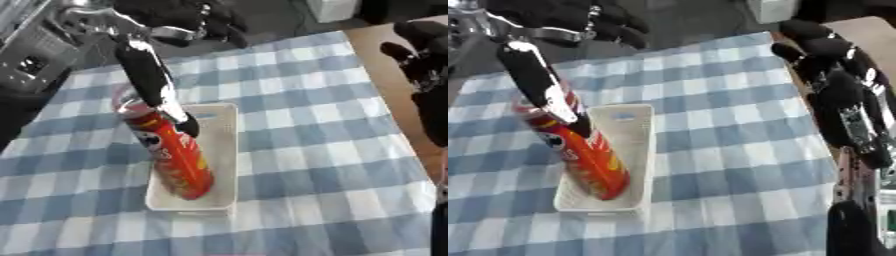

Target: Pick up objects on the table and place them in the box.

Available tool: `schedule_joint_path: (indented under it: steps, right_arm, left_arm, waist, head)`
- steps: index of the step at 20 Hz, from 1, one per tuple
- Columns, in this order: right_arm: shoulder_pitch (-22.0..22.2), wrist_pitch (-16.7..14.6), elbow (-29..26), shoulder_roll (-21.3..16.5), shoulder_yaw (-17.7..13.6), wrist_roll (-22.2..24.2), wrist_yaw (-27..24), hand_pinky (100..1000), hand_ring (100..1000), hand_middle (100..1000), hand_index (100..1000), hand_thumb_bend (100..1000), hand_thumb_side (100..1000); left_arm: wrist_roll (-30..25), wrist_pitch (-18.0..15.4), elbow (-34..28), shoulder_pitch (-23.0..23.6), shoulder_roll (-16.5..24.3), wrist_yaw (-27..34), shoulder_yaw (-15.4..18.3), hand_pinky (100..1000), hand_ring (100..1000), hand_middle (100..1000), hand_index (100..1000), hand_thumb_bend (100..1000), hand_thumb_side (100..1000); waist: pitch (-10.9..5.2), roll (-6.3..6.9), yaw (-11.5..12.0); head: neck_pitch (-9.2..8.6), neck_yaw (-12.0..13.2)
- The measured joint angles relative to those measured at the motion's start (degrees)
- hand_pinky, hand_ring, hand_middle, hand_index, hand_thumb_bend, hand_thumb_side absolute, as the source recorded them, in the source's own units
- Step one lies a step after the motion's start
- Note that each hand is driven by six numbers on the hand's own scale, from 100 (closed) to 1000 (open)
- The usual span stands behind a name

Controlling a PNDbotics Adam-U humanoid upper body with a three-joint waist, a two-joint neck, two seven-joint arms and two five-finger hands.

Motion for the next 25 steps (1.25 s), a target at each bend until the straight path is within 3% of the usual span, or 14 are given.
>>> schedule_joint_path:
  steps: [5, 14, 19, 20, 21, 22, 23, 25]
  right_arm:
    - [0.0, 0.1, -0.1, 0.0, 0.0, 0.1, 0.0, 950, 980, 873, 821, 100, 525]
    - [0.0, 0.1, -0.1, 0.0, 0.0, 0.1, 0.0, 952, 983, 874, 822, 100, 525]
    - [-0.1, 0.0, -0.1, 0.0, 0.0, 0.0, 0.0, 952, 983, 874, 822, 100, 524]
    - [-0.1, 0.0, -0.1, 0.0, 0.0, 0.0, 0.0, 955, 987, 874, 822, 100, 525]
    - [-0.1, 0.0, -0.1, 0.0, 0.0, 0.0, 0.0, 957, 990, 875, 822, 100, 526]
    - [-0.2, 0.0, -0.1, 0.0, 0.0, 0.0, 0.0, 960, 995, 875, 823, 100, 526]
    - [-0.3, 0.0, -0.1, 0.0, 0.0, 0.0, 0.0, 962, 997, 875, 823, 100, 525]
    - [-0.3, -0.1, -0.1, 0.0, 0.0, -0.1, 0.0, 962, 997, 875, 823, 100, 525]
  left_arm:
    - [0.4, -0.4, 0.3, 0.0, 0.0, -0.4, 0.0, 1000, 1000, 1000, 1000, 748, 1000]
    - [-0.3, 0.3, -0.9, 0.1, 0.1, 1.0, 1.5, 1000, 1000, 1000, 1000, 525, 925]
    - [-0.9, 0.9, -5.5, 1.5, 0.7, 3.9, 5.7, 1000, 1000, 1000, 1000, 299, 661]
    - [0.0, 0.6, -7.1, 2.2, 1.0, 4.8, 6.9, 1000, 1000, 1000, 1000, 232, 546]
    - [2.1, 0.4, -8.6, 3.1, 1.1, 5.9, 8.2, 979, 981, 1000, 1000, 168, 446]
    - [5.2, 0.3, -9.9, 4.0, 1.2, 7.3, 9.3, 902, 946, 990, 1000, 100, 367]
    - [9.6, 0.1, -11.0, 4.9, 1.3, 9.2, 10.3, 856, 920, 970, 999, 100, 329]
    - [19.8, -1.1, -12.1, 7.0, 1.3, 13.4, 11.9, 829, 888, 943, 975, 100, 346]
  waist:
    - [0.00, 0.00, 0.0]
    - [0.00, 0.00, 0.2]
    - [0.08, -0.13, 0.3]
    - [0.14, -0.21, 0.4]
    - [0.18, -0.26, 0.5]
    - [0.24, -0.28, 0.7]
    - [0.43, -0.29, 0.8]
    - [0.85, -0.43, 0.8]
  head:
    - [0.00, 0.0]
    - [-0.01, 0.0]
    - [-0.06, 0.0]
    - [-0.06, 0.0]
    - [-0.07, 0.0]
    - [-0.13, 0.0]
    - [-0.33, 0.0]
    - [-0.55, 0.0]
